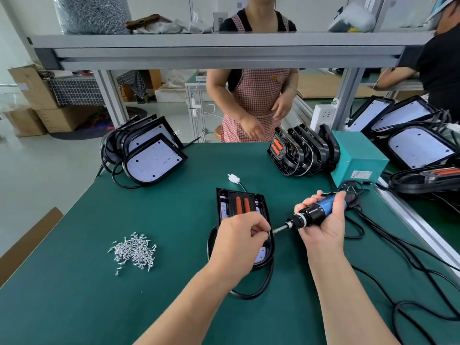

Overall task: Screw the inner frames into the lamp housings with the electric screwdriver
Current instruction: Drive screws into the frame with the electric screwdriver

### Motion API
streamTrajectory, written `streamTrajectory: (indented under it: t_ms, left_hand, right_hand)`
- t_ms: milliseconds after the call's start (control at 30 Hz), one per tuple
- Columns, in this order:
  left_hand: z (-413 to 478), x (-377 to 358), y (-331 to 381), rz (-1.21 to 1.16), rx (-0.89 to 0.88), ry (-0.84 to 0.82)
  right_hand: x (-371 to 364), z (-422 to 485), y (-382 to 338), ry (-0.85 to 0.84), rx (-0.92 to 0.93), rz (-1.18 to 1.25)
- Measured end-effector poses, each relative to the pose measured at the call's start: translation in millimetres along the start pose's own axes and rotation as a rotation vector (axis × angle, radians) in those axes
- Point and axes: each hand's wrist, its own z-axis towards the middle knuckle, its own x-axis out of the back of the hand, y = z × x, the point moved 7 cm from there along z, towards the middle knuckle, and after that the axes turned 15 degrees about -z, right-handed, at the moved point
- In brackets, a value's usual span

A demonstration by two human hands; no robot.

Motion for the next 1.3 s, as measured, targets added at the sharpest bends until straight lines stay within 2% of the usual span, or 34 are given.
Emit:
streamTrajectory:
  t_ms: [467, 1067, 1167, 1300]
  left_hand:
    - [2.5, -14.2, -8.0, -0.087, -0.008, 0.057]
    - [0.1, -15.3, -9.6, -0.083, -0.034, 0.112]
    - [-1.4, -15.8, -6.3, 0.001, -0.092, 0.128]
    - [-6.6, -21.8, 5.2, 0.219, -0.293, 0.130]
  right_hand:
    - [4.5, 2.4, -2.5, 0.039, 0.001, 0.009]
    - [6.7, 4.2, -2.1, 0.048, 0.016, -0.029]
    - [5.7, 2.7, -1.3, 0.059, 0.020, -0.052]
    - [4.4, 0.5, -0.2, 0.077, 0.023, -0.083]
